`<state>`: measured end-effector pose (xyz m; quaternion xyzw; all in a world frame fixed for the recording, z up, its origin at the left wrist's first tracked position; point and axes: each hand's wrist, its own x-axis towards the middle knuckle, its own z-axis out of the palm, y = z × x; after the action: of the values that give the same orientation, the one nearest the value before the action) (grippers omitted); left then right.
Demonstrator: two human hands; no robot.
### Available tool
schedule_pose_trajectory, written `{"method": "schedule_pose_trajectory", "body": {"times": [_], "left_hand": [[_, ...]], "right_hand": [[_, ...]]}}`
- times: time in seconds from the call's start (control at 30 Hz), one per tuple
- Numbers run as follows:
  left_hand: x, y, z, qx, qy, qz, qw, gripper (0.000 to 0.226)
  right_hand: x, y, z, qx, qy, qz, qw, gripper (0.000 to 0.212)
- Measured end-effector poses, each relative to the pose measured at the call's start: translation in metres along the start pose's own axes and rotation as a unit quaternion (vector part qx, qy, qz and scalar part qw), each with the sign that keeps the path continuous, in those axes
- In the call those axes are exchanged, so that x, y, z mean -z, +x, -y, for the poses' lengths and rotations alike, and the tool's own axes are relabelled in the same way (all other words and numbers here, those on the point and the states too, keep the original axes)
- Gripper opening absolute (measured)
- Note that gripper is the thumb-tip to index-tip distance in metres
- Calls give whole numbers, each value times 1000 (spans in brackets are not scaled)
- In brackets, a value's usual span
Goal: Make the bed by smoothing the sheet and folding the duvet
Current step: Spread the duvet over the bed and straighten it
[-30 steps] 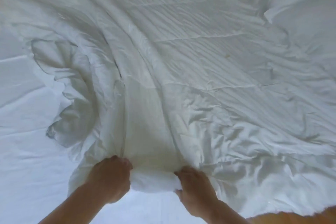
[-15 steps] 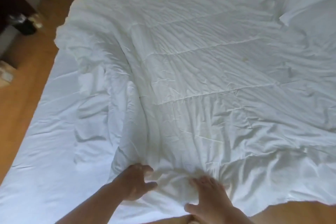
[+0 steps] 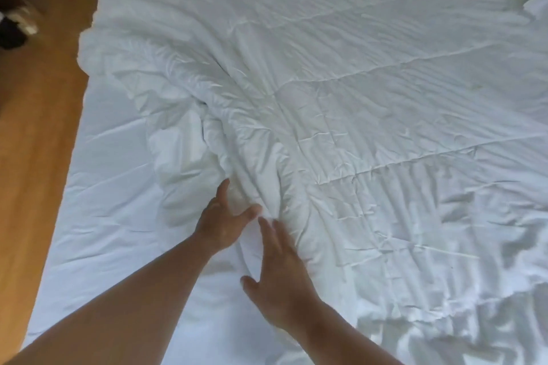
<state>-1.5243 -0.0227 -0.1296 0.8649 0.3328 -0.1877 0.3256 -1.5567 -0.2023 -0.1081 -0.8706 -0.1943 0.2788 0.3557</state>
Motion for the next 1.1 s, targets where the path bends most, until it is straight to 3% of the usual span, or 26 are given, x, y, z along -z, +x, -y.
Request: {"method": "schedule_pose_trajectory", "body": {"times": [0.07,0.13,0.27,0.57,0.73,0.9,1.0,1.1], "left_hand": [[-11,30,-19,39,-41,34,998,106],[-28,53,-28,55,-11,51,997,106],[-59,82,-14,59,93,21,994,100],[-72,104,7,-29,-10,-49,998,55],[-55,97,14,-75,-4,-47,996,39],[-14,49,61,-76,-6,-14,997,39],[20,17,118,-84,36,2,996,29],[50,-35,187,-47,69,16,996,27]], "right_hand": [[-16,34,-11,-101,-30,-44,993,115],[-23,58,-27,-168,-62,-63,982,126],[-35,82,-43,-219,-105,-47,969,128],[-52,113,-63,-221,-131,-71,964,101],[-56,105,-53,-199,-162,-108,961,65],[-68,63,3,-165,-184,-41,968,55],[-111,24,43,-162,-142,23,976,55],[-162,-12,83,-155,-111,35,981,51]]}}
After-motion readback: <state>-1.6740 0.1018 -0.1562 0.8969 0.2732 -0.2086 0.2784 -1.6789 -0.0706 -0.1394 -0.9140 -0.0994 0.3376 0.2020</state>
